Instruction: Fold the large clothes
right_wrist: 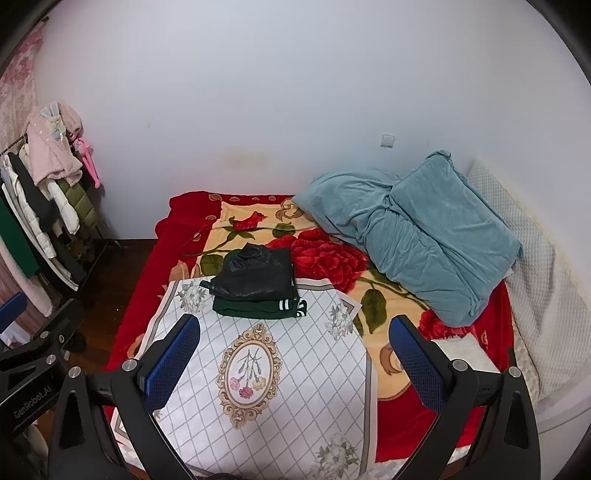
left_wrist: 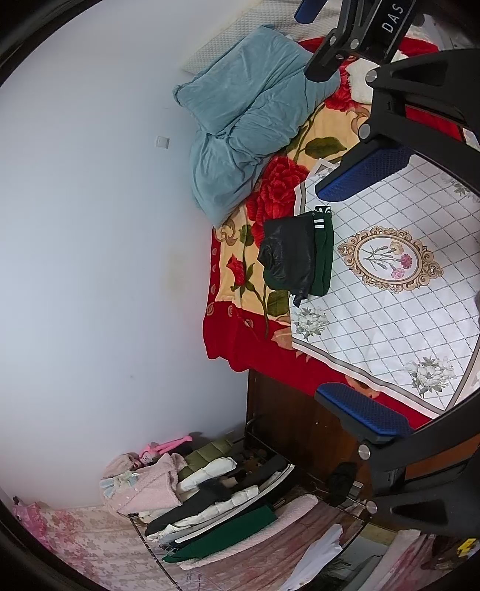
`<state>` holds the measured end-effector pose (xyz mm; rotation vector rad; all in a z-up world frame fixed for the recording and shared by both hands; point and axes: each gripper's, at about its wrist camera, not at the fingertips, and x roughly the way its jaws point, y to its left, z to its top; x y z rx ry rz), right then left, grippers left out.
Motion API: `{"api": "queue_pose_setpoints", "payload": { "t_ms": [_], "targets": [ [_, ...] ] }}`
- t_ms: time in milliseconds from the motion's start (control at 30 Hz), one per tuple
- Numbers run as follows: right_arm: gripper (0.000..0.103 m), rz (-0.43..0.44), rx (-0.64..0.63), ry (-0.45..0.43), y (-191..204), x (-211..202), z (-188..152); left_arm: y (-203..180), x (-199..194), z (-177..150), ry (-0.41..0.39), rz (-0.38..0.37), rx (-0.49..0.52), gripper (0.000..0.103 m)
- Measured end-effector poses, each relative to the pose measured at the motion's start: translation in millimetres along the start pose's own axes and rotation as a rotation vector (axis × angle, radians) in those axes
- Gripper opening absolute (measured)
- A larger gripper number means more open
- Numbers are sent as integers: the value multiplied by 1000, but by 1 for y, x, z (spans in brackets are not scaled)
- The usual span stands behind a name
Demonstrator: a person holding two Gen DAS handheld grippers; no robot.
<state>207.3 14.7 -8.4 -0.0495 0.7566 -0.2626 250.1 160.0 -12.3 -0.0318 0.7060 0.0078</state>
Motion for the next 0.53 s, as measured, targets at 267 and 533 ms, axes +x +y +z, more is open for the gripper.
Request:
{"api": "queue_pose_setpoints", "payload": {
  "t_ms": [267, 533],
  "targets": [
    [103, -1, 0, -3, 1, 1, 0, 0, -1, -1, -1, 0, -1, 100],
    [103, 0, -3, -2, -1, 0, -1, 2, -8, -6, -3, -5, -7, 100]
  ]
}}
